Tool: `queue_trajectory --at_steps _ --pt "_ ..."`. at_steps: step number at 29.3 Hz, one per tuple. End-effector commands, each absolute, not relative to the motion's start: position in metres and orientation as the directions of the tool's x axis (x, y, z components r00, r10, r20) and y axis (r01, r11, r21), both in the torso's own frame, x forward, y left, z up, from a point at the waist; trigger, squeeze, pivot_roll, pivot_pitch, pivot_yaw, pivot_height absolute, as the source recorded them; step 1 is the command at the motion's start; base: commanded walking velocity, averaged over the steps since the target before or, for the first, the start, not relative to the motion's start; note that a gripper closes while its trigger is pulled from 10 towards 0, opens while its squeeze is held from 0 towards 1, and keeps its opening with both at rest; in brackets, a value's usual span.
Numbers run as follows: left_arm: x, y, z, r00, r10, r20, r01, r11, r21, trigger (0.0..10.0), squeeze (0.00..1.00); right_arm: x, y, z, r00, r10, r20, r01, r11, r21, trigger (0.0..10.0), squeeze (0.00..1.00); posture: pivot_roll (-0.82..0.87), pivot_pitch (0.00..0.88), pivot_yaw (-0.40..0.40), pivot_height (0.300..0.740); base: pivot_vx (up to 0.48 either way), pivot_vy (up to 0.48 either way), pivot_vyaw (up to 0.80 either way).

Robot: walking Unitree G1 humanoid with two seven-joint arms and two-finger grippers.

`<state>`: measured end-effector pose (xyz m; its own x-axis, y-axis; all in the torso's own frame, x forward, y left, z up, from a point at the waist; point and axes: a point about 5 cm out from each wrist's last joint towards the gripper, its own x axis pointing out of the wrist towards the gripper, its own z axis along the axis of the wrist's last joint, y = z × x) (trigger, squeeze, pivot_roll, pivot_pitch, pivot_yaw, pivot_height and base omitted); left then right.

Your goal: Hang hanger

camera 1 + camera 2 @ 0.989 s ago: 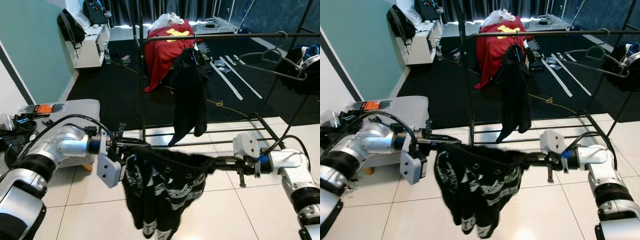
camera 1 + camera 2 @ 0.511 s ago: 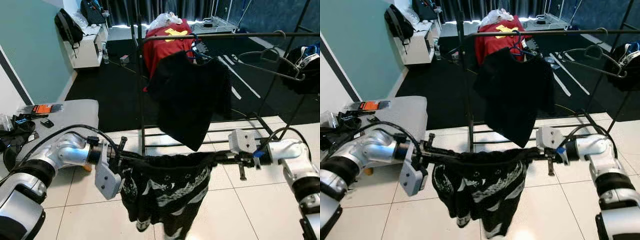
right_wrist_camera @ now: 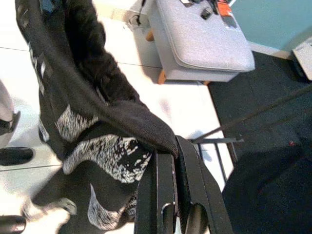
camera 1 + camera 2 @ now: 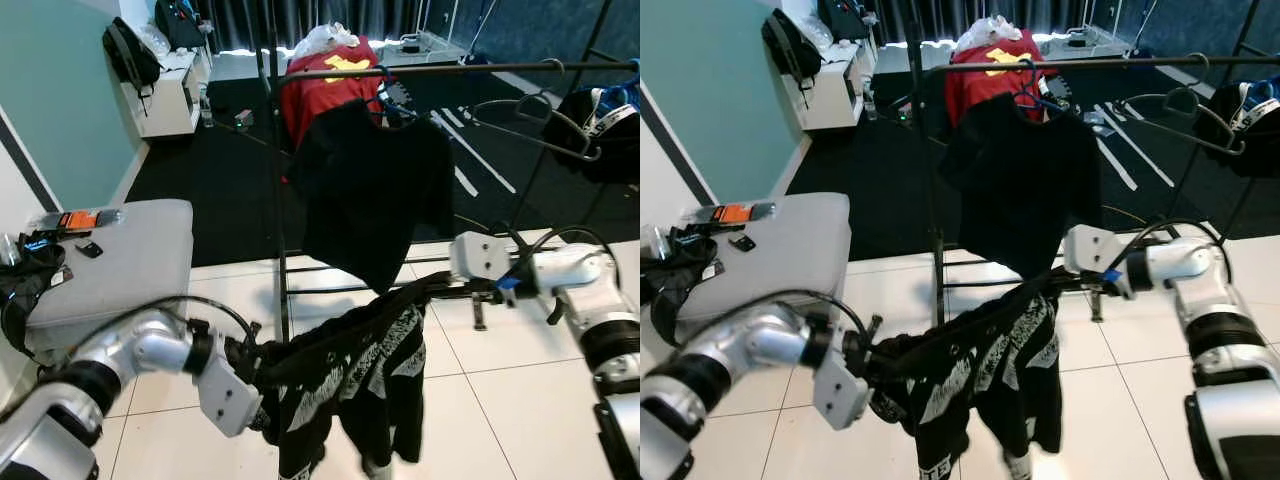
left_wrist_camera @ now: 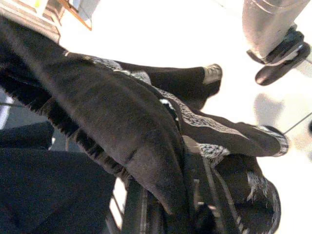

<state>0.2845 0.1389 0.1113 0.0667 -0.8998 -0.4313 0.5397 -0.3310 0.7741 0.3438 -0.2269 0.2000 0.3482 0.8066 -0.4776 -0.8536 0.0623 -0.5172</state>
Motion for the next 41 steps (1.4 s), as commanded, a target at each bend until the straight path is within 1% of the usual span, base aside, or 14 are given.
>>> queue_trajectory --at_steps 1,3,4,5,6,7,16,24,33,34,36,38,39,41 --pt "0.284 0.14 0.108 0.076 -0.895 -0.439 0.567 -0.323 0.758 10.0 0.61 0.344 -0.219 0.204 0.327 0.819 -0.471 -0.842 0.026 -0.539 0.0 0.0 -0.05 0.042 0.038 0.74 0.0 0.0 0.0" --pt "0.284 0.136 0.105 0.088 -0.905 -0.416 0.584 -0.292 0.758 10.0 0.6 0.344 -0.212 0.202 0.305 0.83 -0.468 -0.84 0.003 -0.543 0.0 0.0 -0.06 0.043 0.039 0.74 0.0 0.0 0.0" --pt "0.285 0.133 0.102 0.102 -0.91 -0.403 0.602 -0.266 0.753 10.0 0.44 0.345 -0.206 0.202 0.287 0.837 -0.466 -0.836 -0.018 -0.548 0.0 0.0 -0.06 0.041 0.043 0.74 0.0 0.0 0.0" --pt "0.286 0.13 0.1 0.128 -0.917 -0.379 0.621 -0.223 0.751 10.0 0.19 0.346 -0.199 0.203 0.275 0.844 -0.461 -0.828 -0.035 -0.559 0.0 0.0 -0.07 0.041 0.044 0.74 0.0 0.0 0.0" --pt "0.286 0.13 0.1 0.128 -0.917 -0.379 0.621 -0.223 0.751 10.0 0.19 0.346 -0.199 0.203 0.275 0.844 -0.461 -0.828 -0.035 -0.559 0.0 0.0 -0.07 0.041 0.044 0.74 0.0 0.0 0.0" --pt "0.288 0.127 0.096 0.173 -0.92 -0.351 0.637 -0.167 0.753 10.0 0.0 0.349 -0.192 0.208 0.259 0.849 -0.46 -0.818 -0.06 -0.572 0.0 0.0 -0.07 0.041 0.04 0.74 0.0 0.0 0.0" --pt "0.29 0.116 0.083 0.263 -0.922 -0.284 0.714 -0.012 0.7 10.0 0.0 0.353 -0.18 0.222 0.21 0.867 -0.452 -0.8 -0.114 -0.589 0.0 0.0 -0.08 0.038 0.028 0.74 0.0 0.0 0.0" --pt "0.302 0.113 0.083 0.435 -0.885 -0.167 0.752 0.254 0.608 10.0 0.0 0.356 -0.178 0.23 0.199 0.842 -0.502 -0.796 -0.16 -0.584 0.0 0.0 -0.11 0.036 0.002 0.74 0.0 0.0 0.0" --pt "0.302 0.121 0.057 0.499 -0.816 -0.292 0.832 0.356 0.426 10.0 0.0 0.362 -0.172 0.232 0.225 0.85 -0.476 -0.815 -0.104 -0.571 0.0 0.0 -0.11 0.027 -0.021 0.74 0.0 0.0 0.0" --pt "0.304 0.129 0.045 0.601 -0.738 -0.308 0.795 0.513 0.323 10.0 0.0 0.364 -0.169 0.235 0.234 0.861 -0.452 -0.82 -0.076 -0.568 0.0 0.0 -0.12 0.025 -0.029 0.74 0.0 0.0 0.0" --pt "0.304 0.129 0.045 0.601 -0.738 -0.308 0.795 0.513 0.323 10.0 0.0 0.364 -0.169 0.235 0.234 0.861 -0.452 -0.82 -0.076 -0.568 0.0 0.0 -0.12 0.025 -0.029 0.74 0.0 0.0 0.0" --pt "0.303 0.134 0.041 0.649 -0.699 -0.299 0.76 0.585 0.283 10.0 0.0 0.365 -0.169 0.237 0.239 0.865 -0.441 -0.82 -0.064 -0.569 0.0 0.0 -0.12 0.024 -0.033 0.74 0.0 0.0 0.0" --pt "0.304 0.141 0.04 0.721 -0.644 -0.255 0.692 0.689 0.217 10.0 0.0 0.366 -0.168 0.24 0.243 0.875 -0.42 -0.82 -0.045 -0.57 0.0 0.0 -0.12 0.021 -0.04 0.74 0.0 0.0 0.0" --pt "0.304 0.141 0.04 0.721 -0.644 -0.255 0.692 0.689 0.217 10.0 0.0 0.366 -0.168 0.24 0.243 0.875 -0.42 -0.82 -0.045 -0.57 0.0 0.0 -0.12 0.021 -0.04 0.74 0.0 0.0 0.0"
